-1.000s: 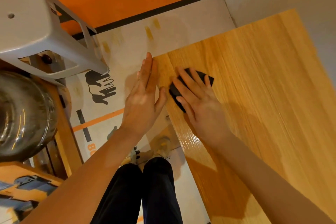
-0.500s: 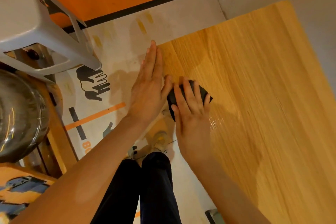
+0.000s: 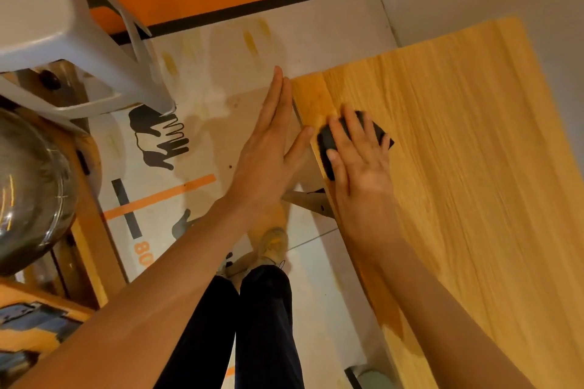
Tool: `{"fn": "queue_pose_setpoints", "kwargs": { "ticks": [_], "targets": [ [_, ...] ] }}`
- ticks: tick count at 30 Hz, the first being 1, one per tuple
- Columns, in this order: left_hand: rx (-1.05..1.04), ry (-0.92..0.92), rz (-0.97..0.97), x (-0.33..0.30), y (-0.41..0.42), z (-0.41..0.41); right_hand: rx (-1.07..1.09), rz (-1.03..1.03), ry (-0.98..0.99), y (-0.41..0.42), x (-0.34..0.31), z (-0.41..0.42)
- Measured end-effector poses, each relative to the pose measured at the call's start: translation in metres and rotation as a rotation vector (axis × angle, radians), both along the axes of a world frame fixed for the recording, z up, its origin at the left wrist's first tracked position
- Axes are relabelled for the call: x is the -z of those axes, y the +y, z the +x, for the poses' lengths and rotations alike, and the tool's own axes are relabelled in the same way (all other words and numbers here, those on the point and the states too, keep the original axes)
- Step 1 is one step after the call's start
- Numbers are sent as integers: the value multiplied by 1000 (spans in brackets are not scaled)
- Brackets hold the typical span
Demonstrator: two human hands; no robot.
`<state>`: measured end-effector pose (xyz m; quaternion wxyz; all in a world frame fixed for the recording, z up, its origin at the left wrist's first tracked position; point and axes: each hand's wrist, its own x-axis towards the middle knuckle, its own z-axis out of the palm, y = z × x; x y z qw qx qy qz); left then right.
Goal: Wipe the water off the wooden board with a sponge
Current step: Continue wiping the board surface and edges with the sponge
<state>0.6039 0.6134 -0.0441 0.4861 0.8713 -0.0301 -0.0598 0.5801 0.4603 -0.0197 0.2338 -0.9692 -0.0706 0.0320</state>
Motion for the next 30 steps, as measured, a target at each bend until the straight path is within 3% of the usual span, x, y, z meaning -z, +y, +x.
{"fn": "queue_pose_setpoints", "kwargs": {
  "ticks": [5,12,18,25,30],
  "targets": [
    [3,-14,-23,3,0,1,-42,17,-37,20,6,72],
    [-23,-46,-130,11,3,-3,-105,-22,50,-1,-8,-17],
    [3,-29,-214,10,11,-1,78,1,-30,48,7,89],
    [109,88,-216,2,36,13,60,-23,-37,32,7,-8],
    [96,181,-299,-6,39,21,144,-95,-88,75,13,37]
  ]
}}
